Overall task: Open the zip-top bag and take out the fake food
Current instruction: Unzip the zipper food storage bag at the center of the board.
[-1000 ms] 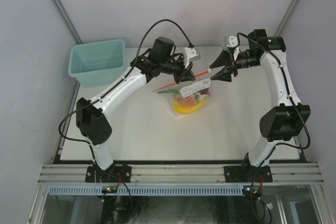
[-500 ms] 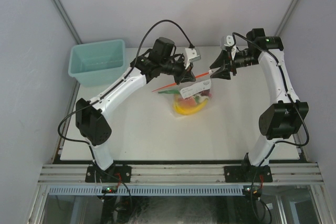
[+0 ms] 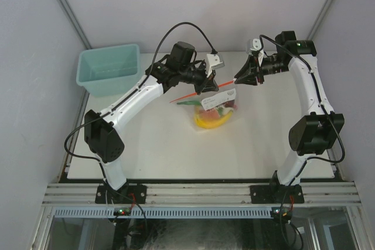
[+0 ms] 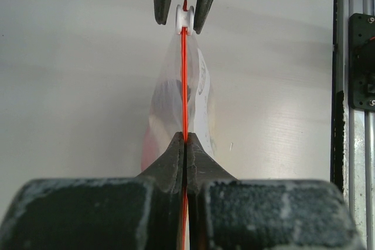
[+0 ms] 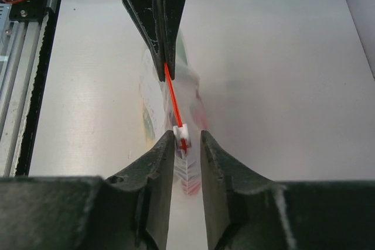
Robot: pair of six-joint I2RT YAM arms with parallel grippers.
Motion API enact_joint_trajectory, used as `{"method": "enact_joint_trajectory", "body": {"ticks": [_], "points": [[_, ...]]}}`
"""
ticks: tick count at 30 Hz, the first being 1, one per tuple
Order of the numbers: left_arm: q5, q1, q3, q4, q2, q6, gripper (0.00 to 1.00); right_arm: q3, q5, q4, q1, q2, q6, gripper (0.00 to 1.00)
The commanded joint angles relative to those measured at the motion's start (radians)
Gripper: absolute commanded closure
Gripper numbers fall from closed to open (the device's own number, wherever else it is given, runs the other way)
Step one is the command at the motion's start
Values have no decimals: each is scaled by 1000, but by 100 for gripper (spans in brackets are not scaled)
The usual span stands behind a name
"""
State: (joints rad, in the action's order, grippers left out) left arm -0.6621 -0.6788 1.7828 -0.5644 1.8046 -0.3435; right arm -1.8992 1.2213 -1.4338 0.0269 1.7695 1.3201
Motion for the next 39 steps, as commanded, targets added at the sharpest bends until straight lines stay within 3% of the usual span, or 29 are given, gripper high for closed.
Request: {"method": "enact_joint_trajectory", "body": {"ticks": [1, 8, 22, 39], "points": [[-34, -8, 70, 35, -72, -18, 100, -37, 45, -19, 6, -6, 30, 79], [-36, -8, 72, 36, -71, -18, 100, -30, 44, -46, 18, -6, 60, 88], [-43, -10, 76, 40, -71, -18, 100, -29, 52, -94, 59, 8, 114, 88], [-58, -11, 78, 50, -70, -9, 100, -17, 81, -62, 118, 19, 64, 88]]}}
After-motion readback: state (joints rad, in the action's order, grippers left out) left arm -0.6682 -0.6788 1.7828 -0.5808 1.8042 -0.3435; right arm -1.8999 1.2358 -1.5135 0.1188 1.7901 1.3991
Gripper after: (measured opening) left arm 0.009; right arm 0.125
